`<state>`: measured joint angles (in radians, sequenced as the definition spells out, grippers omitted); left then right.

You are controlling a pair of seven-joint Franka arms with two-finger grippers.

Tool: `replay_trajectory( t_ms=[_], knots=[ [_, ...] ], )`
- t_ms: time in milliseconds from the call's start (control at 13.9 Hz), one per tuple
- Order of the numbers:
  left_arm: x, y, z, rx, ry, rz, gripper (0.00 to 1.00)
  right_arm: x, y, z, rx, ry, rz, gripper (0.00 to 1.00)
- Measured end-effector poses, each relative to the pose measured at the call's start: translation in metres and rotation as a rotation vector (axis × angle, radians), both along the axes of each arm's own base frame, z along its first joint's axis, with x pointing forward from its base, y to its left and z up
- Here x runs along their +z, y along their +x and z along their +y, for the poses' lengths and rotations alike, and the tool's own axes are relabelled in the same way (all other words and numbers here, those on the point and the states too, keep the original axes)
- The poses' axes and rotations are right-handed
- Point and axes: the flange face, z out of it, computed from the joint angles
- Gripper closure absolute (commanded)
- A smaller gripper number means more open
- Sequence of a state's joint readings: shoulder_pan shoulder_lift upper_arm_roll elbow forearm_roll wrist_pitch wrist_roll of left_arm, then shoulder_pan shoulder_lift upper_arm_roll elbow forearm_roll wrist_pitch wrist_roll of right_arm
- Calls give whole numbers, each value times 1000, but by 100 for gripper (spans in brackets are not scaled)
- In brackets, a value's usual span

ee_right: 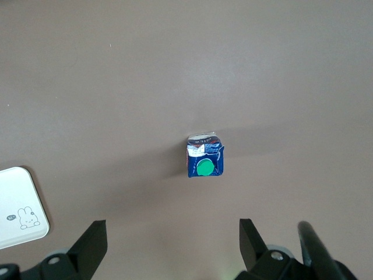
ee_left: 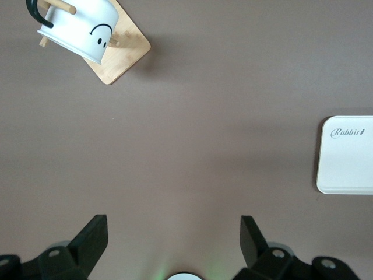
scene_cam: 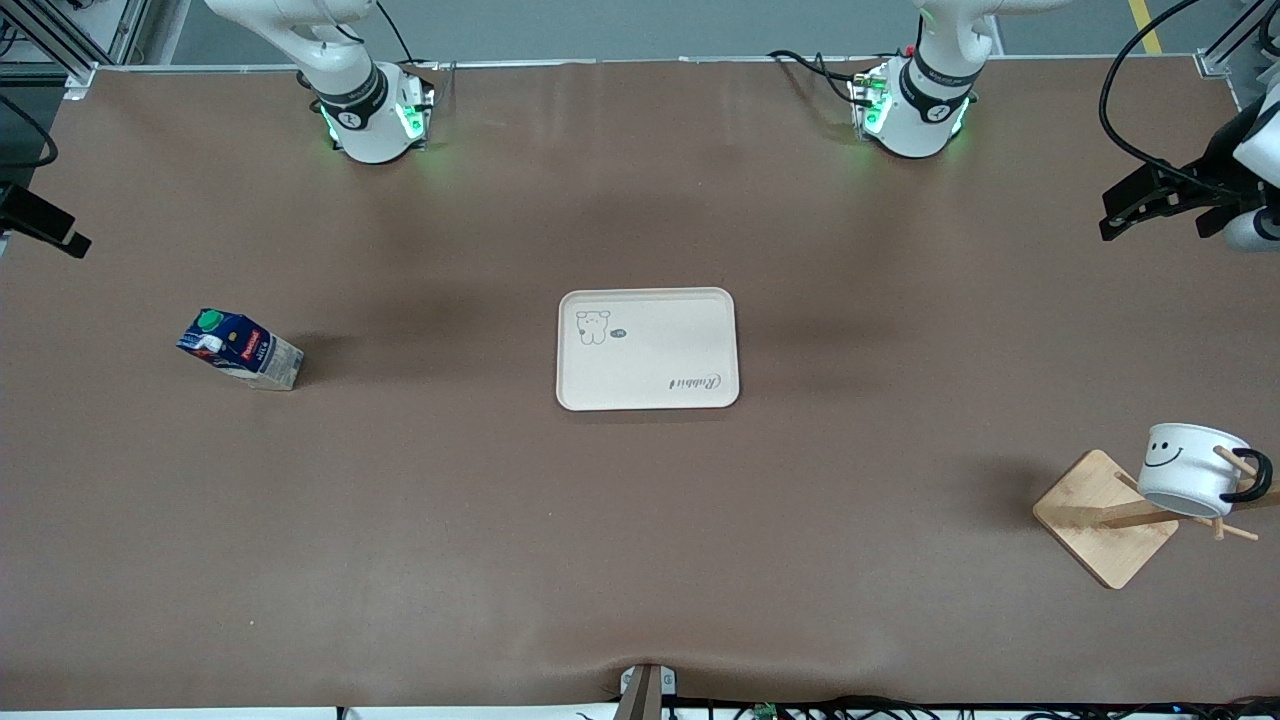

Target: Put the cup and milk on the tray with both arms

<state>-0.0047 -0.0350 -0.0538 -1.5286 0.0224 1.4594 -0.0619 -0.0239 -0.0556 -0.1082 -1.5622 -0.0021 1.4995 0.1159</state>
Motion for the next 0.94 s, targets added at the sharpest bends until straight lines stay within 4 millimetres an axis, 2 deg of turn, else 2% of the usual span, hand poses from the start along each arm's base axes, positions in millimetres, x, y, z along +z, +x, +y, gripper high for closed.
replay_trajectory(
  t_ms=[432, 935],
  knots=[
    [0, 1, 2, 5, 0, -2, 0, 0, 0, 0, -1, 0, 0, 0],
    [2, 12, 3, 7, -3, -16, 0, 0, 0, -1, -2, 0, 0, 0]
  ],
)
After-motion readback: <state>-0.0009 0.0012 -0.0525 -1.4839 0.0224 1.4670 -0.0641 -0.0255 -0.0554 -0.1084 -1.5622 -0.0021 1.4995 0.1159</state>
